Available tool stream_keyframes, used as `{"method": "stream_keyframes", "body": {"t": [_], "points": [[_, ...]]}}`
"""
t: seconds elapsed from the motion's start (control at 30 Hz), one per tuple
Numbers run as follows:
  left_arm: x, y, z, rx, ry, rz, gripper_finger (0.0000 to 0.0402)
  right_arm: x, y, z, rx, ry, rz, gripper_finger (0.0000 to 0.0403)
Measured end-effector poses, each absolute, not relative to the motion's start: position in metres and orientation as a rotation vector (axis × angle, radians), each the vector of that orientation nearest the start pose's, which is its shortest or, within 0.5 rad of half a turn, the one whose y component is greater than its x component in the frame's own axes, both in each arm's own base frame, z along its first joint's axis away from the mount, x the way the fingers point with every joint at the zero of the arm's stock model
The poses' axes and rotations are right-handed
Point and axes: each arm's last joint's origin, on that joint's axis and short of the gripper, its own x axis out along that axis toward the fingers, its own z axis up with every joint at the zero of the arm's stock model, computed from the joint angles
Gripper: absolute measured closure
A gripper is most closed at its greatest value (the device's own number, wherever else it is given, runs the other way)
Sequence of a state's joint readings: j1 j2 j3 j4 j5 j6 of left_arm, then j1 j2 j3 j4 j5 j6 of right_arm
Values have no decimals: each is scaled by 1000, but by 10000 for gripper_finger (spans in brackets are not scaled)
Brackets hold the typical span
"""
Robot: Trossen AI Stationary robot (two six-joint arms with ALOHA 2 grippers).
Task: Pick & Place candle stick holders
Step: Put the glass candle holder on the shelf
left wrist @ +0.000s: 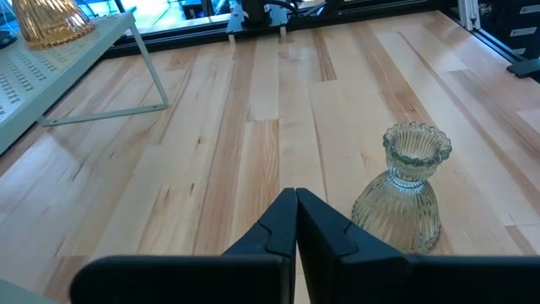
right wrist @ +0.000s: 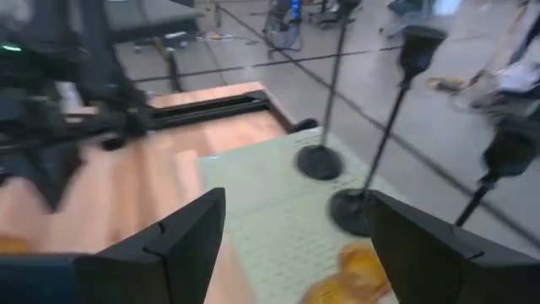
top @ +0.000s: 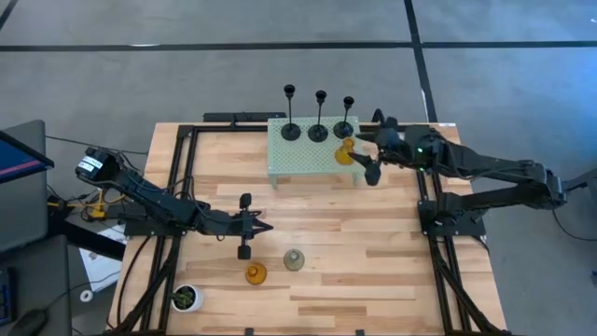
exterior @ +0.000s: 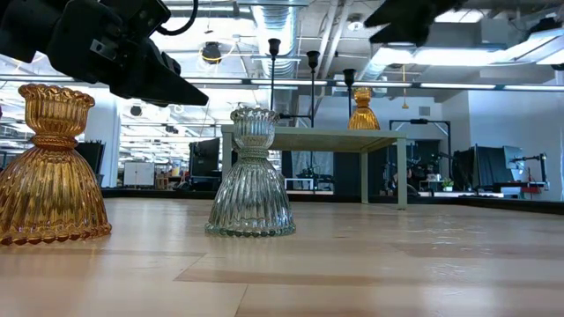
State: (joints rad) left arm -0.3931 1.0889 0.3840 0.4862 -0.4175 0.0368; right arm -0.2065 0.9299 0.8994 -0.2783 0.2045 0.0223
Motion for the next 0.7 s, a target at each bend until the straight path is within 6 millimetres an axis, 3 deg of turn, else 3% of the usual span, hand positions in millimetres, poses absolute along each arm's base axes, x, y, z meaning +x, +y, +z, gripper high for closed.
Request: {"method": "stream_keyframes", "body": {"t": [0.3,0.7], "points": [[203,-72,204,123,202,21,394,183,-6,324,119,493,-204,144],[203,-72,204,123,202,20,394,226,55,277,47,747,20,249]]}}
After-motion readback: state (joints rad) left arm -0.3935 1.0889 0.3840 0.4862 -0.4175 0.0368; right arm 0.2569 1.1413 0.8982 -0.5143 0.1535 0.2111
